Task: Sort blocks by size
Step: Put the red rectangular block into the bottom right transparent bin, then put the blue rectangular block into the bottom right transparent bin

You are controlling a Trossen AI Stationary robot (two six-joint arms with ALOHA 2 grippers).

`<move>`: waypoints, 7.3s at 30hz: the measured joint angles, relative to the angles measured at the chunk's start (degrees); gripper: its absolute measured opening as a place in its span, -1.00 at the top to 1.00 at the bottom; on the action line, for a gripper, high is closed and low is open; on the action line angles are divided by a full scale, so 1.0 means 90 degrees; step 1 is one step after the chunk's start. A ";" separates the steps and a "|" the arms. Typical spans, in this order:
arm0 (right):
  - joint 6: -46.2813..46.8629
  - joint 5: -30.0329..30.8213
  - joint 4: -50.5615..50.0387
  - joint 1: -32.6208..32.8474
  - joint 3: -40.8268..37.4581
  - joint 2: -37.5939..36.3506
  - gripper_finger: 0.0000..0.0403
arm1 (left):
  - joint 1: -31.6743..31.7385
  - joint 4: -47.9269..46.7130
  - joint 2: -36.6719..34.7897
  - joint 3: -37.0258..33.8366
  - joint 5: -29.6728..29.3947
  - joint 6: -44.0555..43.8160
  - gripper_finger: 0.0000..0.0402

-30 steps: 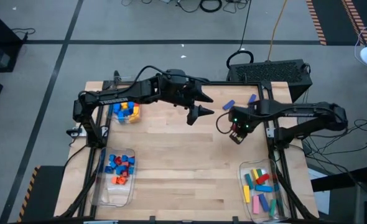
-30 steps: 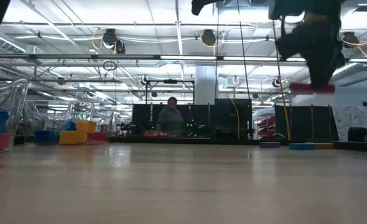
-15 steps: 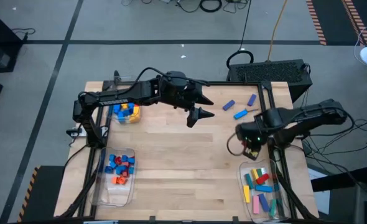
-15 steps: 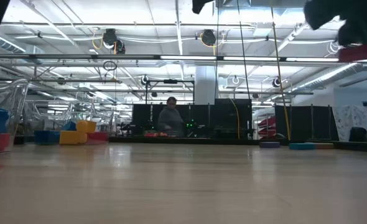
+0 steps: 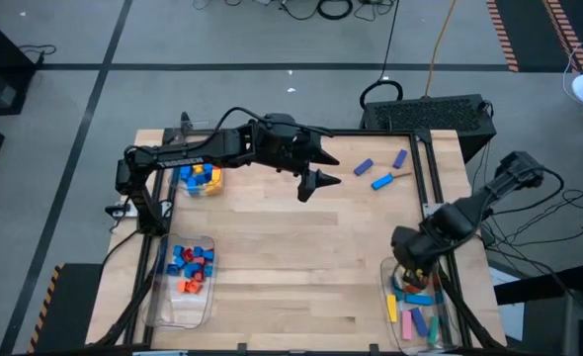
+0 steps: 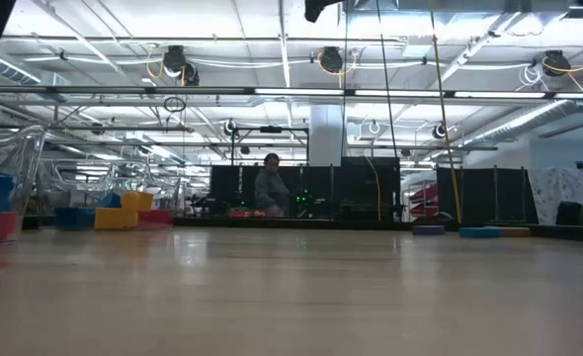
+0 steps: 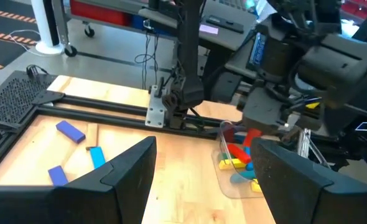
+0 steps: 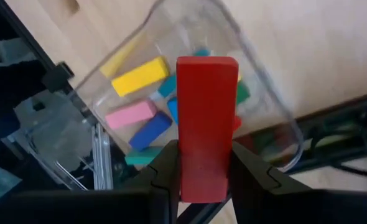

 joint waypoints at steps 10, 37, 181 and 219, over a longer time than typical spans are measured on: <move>0.0826 -0.0153 0.1374 0.1028 -0.0490 0.0396 0.57 | 0.0004 -0.0006 0.0000 0.0000 -0.0194 0.0161 -0.29; -0.1117 0.1921 0.0275 -0.1899 0.0038 0.0287 -0.23 | 0.0024 -0.1047 0.0000 0.0000 -0.0359 0.0790 -0.29; 0.5426 0.2524 -0.0143 -0.2556 0.0624 0.1501 -0.51 | 0.0620 -0.1995 -0.0077 -0.0002 0.0381 0.1779 -0.29; 0.4207 0.2217 0.4374 -0.8082 -0.2693 0.1972 0.09 | 0.0718 -0.2938 -0.0503 -0.0002 -0.0157 0.2118 -0.29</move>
